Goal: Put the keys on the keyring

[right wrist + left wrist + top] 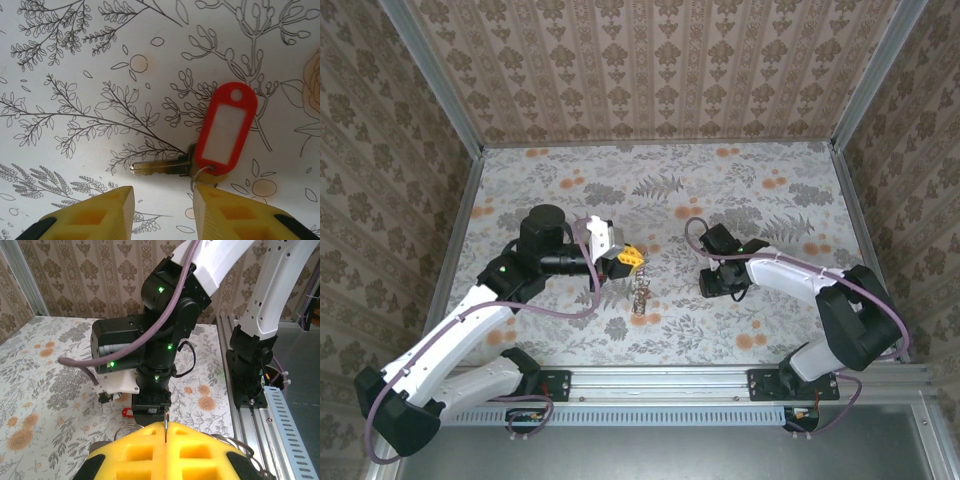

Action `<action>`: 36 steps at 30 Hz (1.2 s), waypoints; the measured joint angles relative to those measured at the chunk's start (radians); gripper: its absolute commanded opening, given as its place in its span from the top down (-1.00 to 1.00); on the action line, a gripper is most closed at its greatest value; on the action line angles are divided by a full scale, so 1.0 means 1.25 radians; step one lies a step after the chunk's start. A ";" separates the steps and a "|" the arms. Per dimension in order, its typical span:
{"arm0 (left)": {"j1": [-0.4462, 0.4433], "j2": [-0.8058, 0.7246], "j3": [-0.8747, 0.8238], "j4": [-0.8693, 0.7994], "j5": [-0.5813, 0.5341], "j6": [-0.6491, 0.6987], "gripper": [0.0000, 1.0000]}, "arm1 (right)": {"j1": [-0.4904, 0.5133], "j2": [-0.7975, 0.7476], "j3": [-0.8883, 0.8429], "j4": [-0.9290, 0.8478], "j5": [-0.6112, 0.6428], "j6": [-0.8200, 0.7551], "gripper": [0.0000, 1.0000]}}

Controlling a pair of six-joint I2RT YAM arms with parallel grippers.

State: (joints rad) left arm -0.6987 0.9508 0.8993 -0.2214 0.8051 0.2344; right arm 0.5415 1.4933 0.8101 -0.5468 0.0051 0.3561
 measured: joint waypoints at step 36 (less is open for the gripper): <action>-0.002 -0.053 -0.025 0.042 0.027 -0.026 1.00 | 0.034 0.069 0.037 -0.041 0.109 0.036 0.46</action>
State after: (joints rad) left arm -0.7006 0.8848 0.8684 -0.1696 0.8394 0.2016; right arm 0.5835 1.5795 0.8566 -0.5983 0.1413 0.4015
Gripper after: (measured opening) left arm 0.045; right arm 0.284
